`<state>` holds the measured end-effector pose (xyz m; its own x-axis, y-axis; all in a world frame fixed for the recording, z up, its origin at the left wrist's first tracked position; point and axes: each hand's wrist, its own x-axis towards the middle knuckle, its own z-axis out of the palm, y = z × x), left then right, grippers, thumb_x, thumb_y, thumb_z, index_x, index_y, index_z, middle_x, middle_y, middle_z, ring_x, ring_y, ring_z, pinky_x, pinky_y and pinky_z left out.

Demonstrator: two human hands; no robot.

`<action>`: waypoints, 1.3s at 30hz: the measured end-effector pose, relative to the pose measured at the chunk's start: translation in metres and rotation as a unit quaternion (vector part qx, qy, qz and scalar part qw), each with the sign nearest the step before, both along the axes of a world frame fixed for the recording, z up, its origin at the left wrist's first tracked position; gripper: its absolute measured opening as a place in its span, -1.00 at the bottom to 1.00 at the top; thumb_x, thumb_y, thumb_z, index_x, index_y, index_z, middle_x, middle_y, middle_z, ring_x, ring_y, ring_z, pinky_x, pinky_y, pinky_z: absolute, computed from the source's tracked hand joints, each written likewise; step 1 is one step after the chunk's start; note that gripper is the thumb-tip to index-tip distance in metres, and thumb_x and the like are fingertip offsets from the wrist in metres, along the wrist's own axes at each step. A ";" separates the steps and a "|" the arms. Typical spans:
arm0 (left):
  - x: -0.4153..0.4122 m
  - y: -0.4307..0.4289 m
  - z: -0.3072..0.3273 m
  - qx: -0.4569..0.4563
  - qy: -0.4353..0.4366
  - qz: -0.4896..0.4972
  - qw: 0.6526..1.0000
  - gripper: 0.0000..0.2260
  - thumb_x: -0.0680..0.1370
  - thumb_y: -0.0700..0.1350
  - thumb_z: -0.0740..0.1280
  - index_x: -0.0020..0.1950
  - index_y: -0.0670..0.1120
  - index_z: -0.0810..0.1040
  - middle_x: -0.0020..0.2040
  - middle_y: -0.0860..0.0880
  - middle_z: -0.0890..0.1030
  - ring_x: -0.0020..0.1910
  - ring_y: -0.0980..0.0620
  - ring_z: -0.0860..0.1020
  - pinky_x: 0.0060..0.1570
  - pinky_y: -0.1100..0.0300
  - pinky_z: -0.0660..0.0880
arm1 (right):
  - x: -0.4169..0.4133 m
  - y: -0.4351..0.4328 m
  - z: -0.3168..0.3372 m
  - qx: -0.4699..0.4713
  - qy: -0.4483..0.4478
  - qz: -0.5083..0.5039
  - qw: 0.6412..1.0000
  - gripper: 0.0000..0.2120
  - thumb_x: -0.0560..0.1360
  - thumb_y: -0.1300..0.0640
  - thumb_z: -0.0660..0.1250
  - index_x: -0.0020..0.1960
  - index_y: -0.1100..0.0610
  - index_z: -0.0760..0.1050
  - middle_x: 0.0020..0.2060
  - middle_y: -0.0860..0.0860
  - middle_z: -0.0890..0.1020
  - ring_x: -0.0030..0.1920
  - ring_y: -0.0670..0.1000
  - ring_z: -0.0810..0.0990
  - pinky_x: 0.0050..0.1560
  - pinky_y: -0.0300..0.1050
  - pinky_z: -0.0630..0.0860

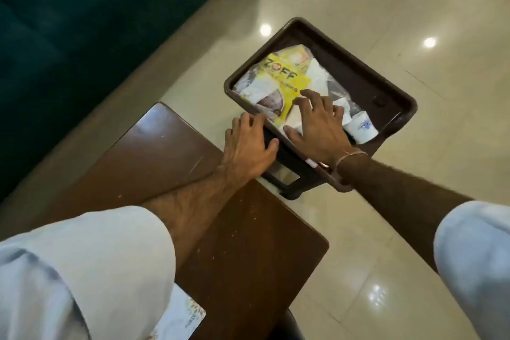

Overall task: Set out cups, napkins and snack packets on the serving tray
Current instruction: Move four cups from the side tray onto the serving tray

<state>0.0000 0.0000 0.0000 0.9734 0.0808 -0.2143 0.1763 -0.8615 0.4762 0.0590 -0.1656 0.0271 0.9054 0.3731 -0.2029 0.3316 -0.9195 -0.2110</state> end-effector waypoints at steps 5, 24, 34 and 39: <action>0.038 -0.055 -0.001 -0.013 0.029 -0.059 0.998 -0.51 0.53 0.28 0.23 0.34 0.02 0.44 0.33 -0.12 0.50 0.38 -0.16 0.34 0.31 -0.19 0.25 | 0.048 -0.053 -0.009 -0.055 0.003 -0.119 0.991 -0.37 0.50 -0.27 0.26 0.44 0.05 0.32 0.40 0.17 0.38 0.35 0.27 0.35 0.31 0.29 0.27; 0.056 -0.070 0.012 -0.230 0.044 0.047 0.971 -0.82 0.50 -0.11 0.50 0.02 -0.11 0.56 0.18 -0.11 0.58 0.18 -0.07 0.52 0.12 0.00 0.56 | 0.085 -0.074 -0.010 0.008 0.071 -0.066 0.995 -0.34 0.37 -0.19 0.49 0.34 0.06 0.36 0.16 0.11 0.58 0.17 0.16 0.52 0.27 0.19 0.27; -0.044 0.037 0.014 -0.243 -0.062 0.120 0.961 -0.67 0.31 -0.23 0.57 -0.10 -0.02 0.48 0.15 0.09 0.46 0.10 0.08 0.46 0.02 0.08 0.55 | 0.020 0.036 0.020 0.153 0.085 0.071 0.982 -0.26 0.30 0.13 0.55 0.41 0.16 0.35 0.26 0.18 0.45 0.23 0.24 0.49 0.18 0.28 0.48; -0.131 0.096 0.018 -0.211 -0.045 0.184 0.959 -0.50 0.27 -0.24 0.60 0.04 0.07 0.44 0.17 0.10 0.49 0.10 0.02 0.50 -0.03 0.11 0.53 | -0.034 0.103 0.016 0.167 0.112 0.174 0.964 -0.25 0.27 0.20 0.53 0.41 0.17 0.35 0.26 0.19 0.46 0.24 0.21 0.50 0.22 0.10 0.52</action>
